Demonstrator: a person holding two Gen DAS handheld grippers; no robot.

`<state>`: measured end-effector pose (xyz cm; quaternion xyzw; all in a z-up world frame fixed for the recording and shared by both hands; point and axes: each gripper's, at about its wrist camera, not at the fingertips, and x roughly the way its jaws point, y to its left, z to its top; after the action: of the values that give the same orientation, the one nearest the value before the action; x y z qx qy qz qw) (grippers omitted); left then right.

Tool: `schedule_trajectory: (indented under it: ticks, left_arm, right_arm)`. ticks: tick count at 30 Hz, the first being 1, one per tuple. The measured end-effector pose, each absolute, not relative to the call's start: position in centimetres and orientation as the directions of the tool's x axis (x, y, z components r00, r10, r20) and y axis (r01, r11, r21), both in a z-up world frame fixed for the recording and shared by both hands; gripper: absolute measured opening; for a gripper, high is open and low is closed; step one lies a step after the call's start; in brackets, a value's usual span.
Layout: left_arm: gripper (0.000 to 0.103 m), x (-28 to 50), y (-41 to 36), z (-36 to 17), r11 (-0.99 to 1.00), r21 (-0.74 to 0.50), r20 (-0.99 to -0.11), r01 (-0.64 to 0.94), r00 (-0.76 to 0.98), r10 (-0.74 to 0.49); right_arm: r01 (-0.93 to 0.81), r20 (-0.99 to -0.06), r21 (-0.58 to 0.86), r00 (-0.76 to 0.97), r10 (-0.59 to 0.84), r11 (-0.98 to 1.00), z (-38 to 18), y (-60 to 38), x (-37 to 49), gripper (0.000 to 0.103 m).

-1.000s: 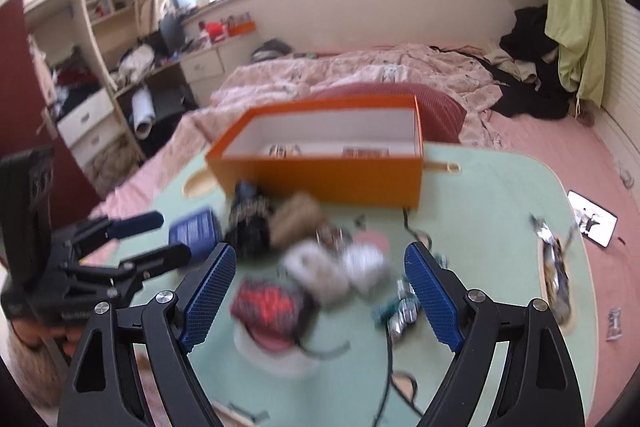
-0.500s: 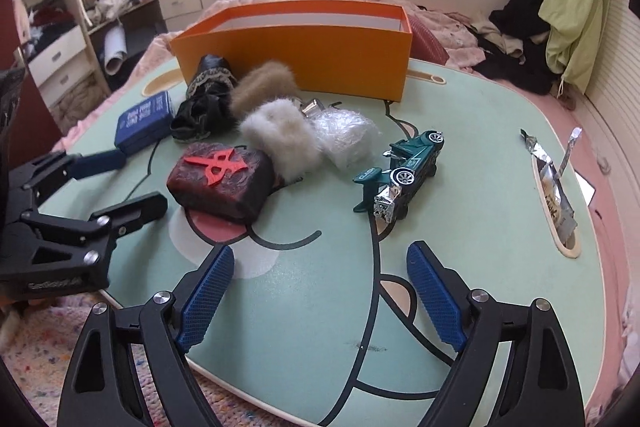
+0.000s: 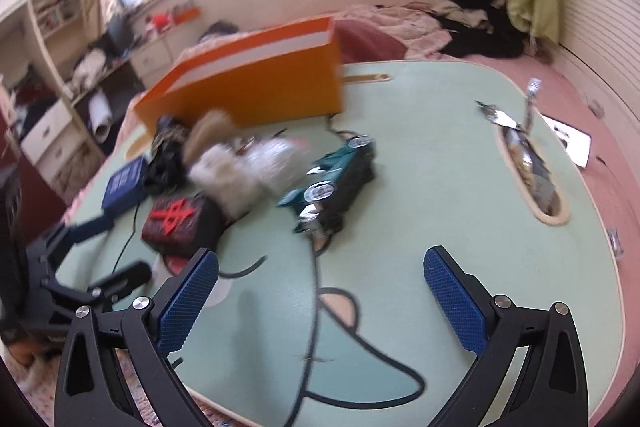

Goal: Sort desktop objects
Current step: 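Withdraw both open tools from the box back over the table, then grasp the green toy car with the right tool while the left tool grasps the blue tin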

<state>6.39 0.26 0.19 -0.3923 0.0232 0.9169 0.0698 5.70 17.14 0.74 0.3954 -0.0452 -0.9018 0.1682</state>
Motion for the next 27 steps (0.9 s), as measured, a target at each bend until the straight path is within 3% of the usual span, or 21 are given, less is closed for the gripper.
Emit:
schedule_trajectory:
  ticks: [5,9,17,19,21,22,24,27]
  left_arm:
    - [0.103,6.3,0.2,0.3,-0.989,-0.014,-0.723,-0.146,-0.682,0.111]
    - [0.103,6.3,0.2,0.3,-0.989,-0.014,-0.723,-0.146,-0.682,0.111]
    - [0.103,6.3,0.2,0.2,-0.989,-0.015,-0.723,-0.146,-0.682,0.112]
    - [0.103,6.3,0.2,0.3,-0.989,-0.014,-0.723,-0.146,-0.682,0.111]
    - [0.103,6.3,0.2,0.3,-0.989,-0.014,-0.722,-0.147,-0.683,0.112]
    - [0.103,6.3,0.1,0.3,-0.989,-0.015,-0.722,-0.147,-0.682,0.112]
    - [0.103,6.3,0.1,0.3,-0.989,-0.014,-0.722,-0.147,-0.683,0.112]
    - [0.103,6.3,0.1,0.3,-0.989,-0.014,-0.721,-0.146,-0.684,0.111]
  right_arm:
    - [0.242,-0.685,0.242,-0.644,-0.342,-0.94,1.1,17.8,5.7,0.102]
    - [0.223,-0.698,0.23,-0.64,-0.321,-0.947,1.4,17.3,4.3,0.091]
    - [0.118,-0.746,0.215,-0.621,-0.24,-0.97,2.0,15.8,1.0,0.09]
    - [0.119,-0.762,0.169,-0.614,-0.206,-0.979,1.9,15.1,0.7,0.08]
    - [0.132,-0.758,0.141,-0.623,-0.193,-0.981,1.8,14.7,0.7,0.058]
    - [0.137,-0.756,0.13,-0.627,-0.187,-0.982,1.8,14.6,0.6,0.053]
    - [0.148,-0.746,0.15,-0.632,-0.21,-0.978,1.7,14.9,0.8,0.027]
    - [0.17,-0.728,0.194,-0.636,-0.258,-0.966,1.6,15.5,1.8,0.025]
